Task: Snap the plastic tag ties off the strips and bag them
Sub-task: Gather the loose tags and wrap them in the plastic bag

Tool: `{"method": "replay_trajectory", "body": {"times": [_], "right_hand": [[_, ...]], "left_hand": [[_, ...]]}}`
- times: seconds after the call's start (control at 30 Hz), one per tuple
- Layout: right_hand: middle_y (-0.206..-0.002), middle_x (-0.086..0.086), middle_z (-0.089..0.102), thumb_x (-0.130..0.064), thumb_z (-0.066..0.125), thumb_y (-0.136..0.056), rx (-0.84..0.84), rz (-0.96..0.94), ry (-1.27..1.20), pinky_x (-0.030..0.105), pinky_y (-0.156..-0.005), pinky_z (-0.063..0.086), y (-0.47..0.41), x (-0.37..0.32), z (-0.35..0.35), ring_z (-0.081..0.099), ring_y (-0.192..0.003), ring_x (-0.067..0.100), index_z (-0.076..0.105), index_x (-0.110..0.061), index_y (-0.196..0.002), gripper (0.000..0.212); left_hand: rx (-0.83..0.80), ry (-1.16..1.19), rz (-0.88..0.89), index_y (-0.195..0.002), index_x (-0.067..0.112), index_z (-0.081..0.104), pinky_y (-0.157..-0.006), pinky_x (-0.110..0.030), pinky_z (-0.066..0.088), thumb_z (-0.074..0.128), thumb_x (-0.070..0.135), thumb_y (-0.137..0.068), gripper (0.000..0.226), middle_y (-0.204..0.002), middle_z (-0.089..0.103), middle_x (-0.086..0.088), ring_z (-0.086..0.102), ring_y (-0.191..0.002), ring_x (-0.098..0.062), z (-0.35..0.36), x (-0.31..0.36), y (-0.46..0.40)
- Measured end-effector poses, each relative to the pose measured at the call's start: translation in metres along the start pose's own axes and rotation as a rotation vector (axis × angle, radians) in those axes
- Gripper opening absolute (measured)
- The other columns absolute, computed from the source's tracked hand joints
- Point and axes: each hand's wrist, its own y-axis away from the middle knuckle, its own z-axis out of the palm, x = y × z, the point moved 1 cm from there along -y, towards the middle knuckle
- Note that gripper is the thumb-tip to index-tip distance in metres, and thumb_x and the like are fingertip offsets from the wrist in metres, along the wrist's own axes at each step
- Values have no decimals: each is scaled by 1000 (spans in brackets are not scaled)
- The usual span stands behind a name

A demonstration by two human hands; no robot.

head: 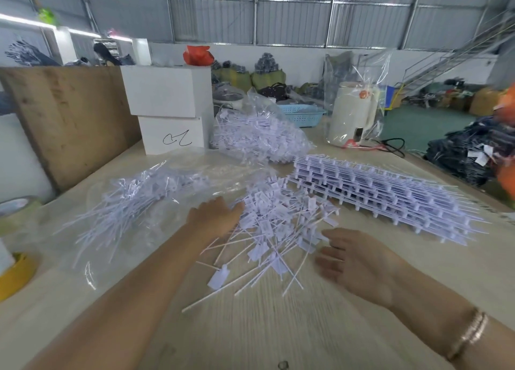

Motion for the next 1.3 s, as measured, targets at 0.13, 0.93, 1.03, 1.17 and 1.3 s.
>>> {"method": "replay_trajectory", "body": {"times": [0.13, 0.93, 1.03, 1.17, 1.3], "right_hand": [[-103, 16, 63, -10, 61, -88, 50, 6, -7, 38, -84, 51, -7, -7, 34, 65, -92, 34, 48, -2, -122, 37], [-62, 14, 62, -14, 52, -93, 13, -65, 826, 23, -44, 44, -27, -7, 20, 54, -42, 17, 61, -1, -89, 16], [-52, 14, 60, -30, 47, -96, 124, -84, 918, 18, -41, 42, -35, -12, 22, 50, -38, 18, 61, 0, -62, 47], [-52, 16, 56, -20, 47, -95, 163, -105, 1090, 22, -41, 40, -46, -13, 32, 47, -40, 20, 57, -1, -58, 43], [-57, 16, 54, -2, 48, -89, 88, -20, 1052, 23, -42, 41, -46, -13, 34, 52, -40, 20, 53, -1, -61, 28]], "left_hand": [[-68, 227, -16, -143, 15, 32, -102, -40, 33, 35, 68, -86, 78, -146, 39, -10, 41, -129, -31, 2, 3, 1], [112, -74, 564, -133, 28, 40, -102, -32, 25, 47, 63, -85, 60, -135, 33, 7, 26, -128, -15, 4, 12, 53], [126, -113, 555, -125, 25, 42, -87, -29, 34, 52, 58, -85, 53, -121, 48, 8, 45, -111, -15, 6, 9, 59], [156, 61, 503, -119, 21, 45, -75, -31, 43, 52, 30, -93, 28, -112, 56, 2, 56, -98, -19, 9, 22, 65], [353, 134, 342, -118, 18, 49, -90, -33, 41, 50, 27, -90, 29, -120, 52, 0, 48, -110, -20, 14, 23, 61]]}}
